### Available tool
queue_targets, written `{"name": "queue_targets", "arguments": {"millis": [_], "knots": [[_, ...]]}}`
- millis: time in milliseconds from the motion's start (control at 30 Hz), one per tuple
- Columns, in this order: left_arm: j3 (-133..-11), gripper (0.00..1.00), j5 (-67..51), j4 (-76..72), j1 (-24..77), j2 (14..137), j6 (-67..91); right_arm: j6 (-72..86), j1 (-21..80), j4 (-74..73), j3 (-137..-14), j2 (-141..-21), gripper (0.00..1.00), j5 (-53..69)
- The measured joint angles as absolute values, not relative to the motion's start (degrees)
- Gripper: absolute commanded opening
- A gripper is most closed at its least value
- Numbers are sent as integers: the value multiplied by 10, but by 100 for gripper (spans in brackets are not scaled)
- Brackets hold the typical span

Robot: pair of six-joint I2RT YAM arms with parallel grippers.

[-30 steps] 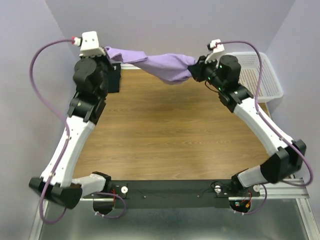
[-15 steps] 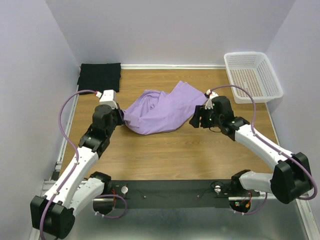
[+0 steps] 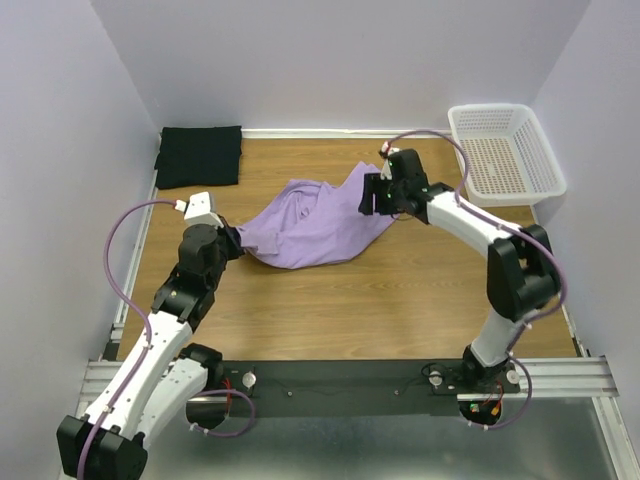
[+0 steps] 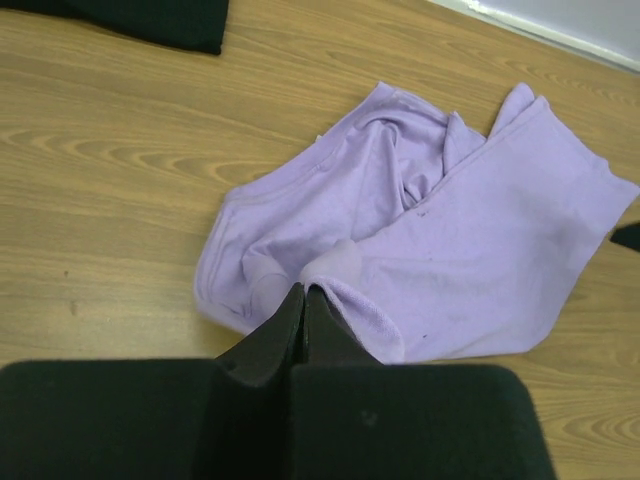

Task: Fold and stack the t-shirts
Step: Flatten the tshirt out

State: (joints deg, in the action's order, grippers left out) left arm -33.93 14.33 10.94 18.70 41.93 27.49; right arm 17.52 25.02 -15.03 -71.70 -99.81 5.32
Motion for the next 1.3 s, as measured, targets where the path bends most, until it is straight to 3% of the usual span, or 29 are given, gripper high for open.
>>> {"name": "queue_targets", "arguments": {"millis": [267, 500, 967, 1167, 1300], "knots": [[-339, 0, 157, 112, 187, 409, 274, 160, 231, -140, -888, -1174, 63, -35], [-339, 0, 190, 124, 187, 409, 274, 175, 180, -144, -874, -1224, 64, -29], [-339, 0, 225, 135, 187, 356, 286, 180, 174, -149, -620, -1033, 64, -20], [-339, 0, 225, 135, 187, 344, 287, 166, 172, -208, -623, -990, 64, -21], [-339, 0, 225, 134, 187, 346, 286, 129, 170, -222, -689, -994, 63, -22]]}}
